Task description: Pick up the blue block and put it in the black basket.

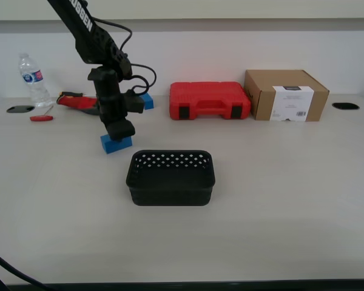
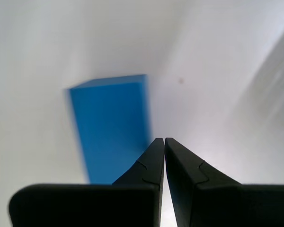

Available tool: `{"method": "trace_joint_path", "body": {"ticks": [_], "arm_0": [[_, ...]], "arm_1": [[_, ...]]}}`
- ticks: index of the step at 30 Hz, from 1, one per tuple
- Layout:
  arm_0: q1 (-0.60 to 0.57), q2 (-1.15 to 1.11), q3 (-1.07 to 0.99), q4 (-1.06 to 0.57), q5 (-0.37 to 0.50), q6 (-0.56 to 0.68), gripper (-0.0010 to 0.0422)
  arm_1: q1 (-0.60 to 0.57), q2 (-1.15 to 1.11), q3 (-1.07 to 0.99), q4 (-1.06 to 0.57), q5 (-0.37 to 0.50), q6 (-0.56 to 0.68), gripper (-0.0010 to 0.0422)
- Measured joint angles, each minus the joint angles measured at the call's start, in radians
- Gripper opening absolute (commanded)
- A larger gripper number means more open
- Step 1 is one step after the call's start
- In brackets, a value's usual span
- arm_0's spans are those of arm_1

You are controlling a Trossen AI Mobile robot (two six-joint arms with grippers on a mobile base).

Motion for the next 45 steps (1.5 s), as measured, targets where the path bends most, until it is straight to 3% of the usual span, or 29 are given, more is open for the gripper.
{"method": "trace_joint_path", "body": {"ticks": [4,6,8,12,13,15,16,19,22,26,28,32,35,40,45], "arm_0": [[0.0,0.0,0.0,-0.001,0.0,0.0,0.0],[0.0,0.0,0.0,0.0,0.0,0.0,0.0],[0.0,0.0,0.0,0.0,0.0,0.0,0.0],[0.001,0.0,0.0,0.0,0.0,0.0,0.0],[0.001,0.0,0.0,0.0,0.0,0.0,0.0],[0.0,0.0,0.0,0.0,0.0,0.0,0.0],[0.0,0.0,0.0,0.0,0.0,0.0,0.0],[0.0,0.0,0.0,0.001,0.0,0.0,0.0],[0.0,0.0,0.0,-0.011,0.0,0.0,0.0],[0.0,0.0,0.0,-0.023,0.0,0.0,0.0],[0.0,0.0,0.0,-0.032,0.0,0.0,0.0],[0.001,0.0,0.0,-0.039,0.0,0.0,0.0],[0.0,0.001,0.0,-0.045,0.0,0.0,0.0],[0.001,0.0,0.0,-0.054,0.0,0.0,0.0],[0.001,0.0,0.0,-0.057,0.0,0.0,0.0]], "arm_1": [[0.0,-0.08,-0.007,-0.068,0.0,-0.059,0.0051],[0.0,-0.093,0.006,-0.031,-0.008,-0.058,0.0102],[0.0,-0.088,0.006,-0.037,-0.05,-0.056,0.0195],[0.003,-0.066,0.01,0.012,-0.05,-0.039,0.0398],[0.005,-0.039,0.014,0.052,-0.058,-0.039,0.0403],[0.006,0.026,0.029,0.052,-0.087,-0.039,0.0337],[0.007,0.076,0.052,0.068,-0.096,-0.045,0.0278],[0.012,0.154,0.113,0.045,-0.103,-0.04,0.0152],[0.022,0.168,0.151,-0.029,-0.001,-0.064,-0.0002],[0.016,0.024,0.132,-0.079,0.082,-0.108,-0.0003],[0.013,-0.111,0.108,-0.126,0.168,-0.143,-0.0002],[-0.043,-0.292,0.086,-0.15,0.157,-0.138,-0.0002],[-0.136,-0.307,0.074,-0.239,0.212,-0.169,-0.0002],[-0.307,-0.306,-0.156,-0.111,0.156,-0.139,-0.0002],[-0.327,-0.307,-0.408,0.055,0.143,-0.145,0.0]]}}
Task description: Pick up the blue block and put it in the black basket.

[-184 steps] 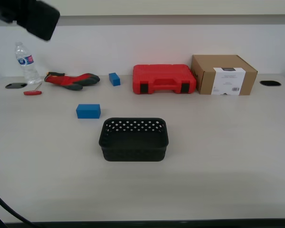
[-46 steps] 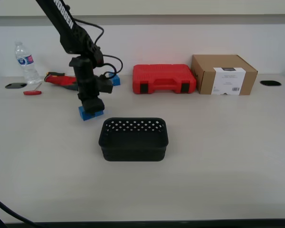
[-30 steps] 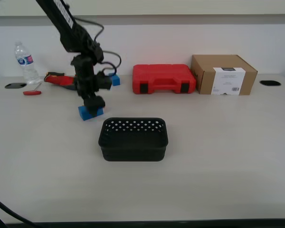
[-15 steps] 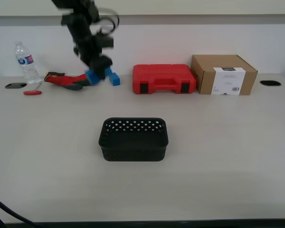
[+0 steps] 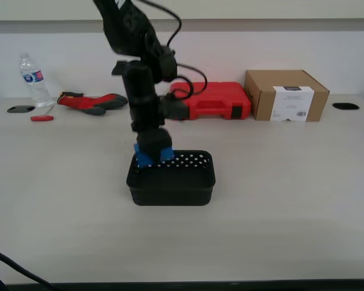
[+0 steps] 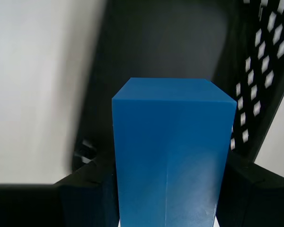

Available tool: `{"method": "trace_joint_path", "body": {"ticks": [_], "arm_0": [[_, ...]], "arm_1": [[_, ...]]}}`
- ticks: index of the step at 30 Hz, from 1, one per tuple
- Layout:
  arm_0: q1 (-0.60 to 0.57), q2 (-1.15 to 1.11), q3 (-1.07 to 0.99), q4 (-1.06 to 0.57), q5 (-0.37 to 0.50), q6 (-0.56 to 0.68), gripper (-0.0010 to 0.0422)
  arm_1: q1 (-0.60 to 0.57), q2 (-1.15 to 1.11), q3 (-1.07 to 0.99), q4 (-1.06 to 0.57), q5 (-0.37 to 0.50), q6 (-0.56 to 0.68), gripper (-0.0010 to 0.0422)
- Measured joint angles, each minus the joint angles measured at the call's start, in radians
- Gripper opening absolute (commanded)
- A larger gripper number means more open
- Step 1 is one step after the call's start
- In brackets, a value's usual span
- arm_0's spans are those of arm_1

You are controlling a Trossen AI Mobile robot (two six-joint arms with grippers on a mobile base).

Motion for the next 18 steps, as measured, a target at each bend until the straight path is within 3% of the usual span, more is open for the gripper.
{"method": "trace_joint_path", "body": {"ticks": [2,4,6,8,12,13,15,18], "arm_0": [[0.0,0.0,0.0,0.0,0.0,0.0,0.0],[-0.001,0.0,0.0,0.0,0.0,0.0,0.0],[-0.002,0.0,0.0,0.0,0.0,0.0,0.0],[0.0,0.0,0.0,0.0,0.0,0.0,0.0],[0.0,0.0,0.0,0.0,0.0,0.0,0.0],[0.0,0.0,0.0,0.0,0.0,0.0,0.0],[0.0,0.0,0.0,0.0,0.0,0.0,0.0],[-0.001,0.0,0.0,0.0,0.0,0.0,0.0]], "arm_1": [[-0.003,-0.002,-0.034,0.053,0.019,0.002,0.0],[-0.008,0.0,-0.064,0.163,-0.059,-0.036,0.0002],[-0.008,0.027,-0.044,0.152,-0.055,-0.115,0.0021],[-0.008,0.072,0.01,0.114,0.002,-0.188,0.0069],[-0.018,0.159,0.076,0.014,-0.007,-0.16,0.0229],[-0.017,0.154,0.088,0.01,0.001,-0.145,0.0241],[-0.016,0.123,0.127,-0.024,-0.003,-0.135,0.0222],[-0.015,0.087,0.161,-0.052,0.039,-0.163,0.0146]]}}
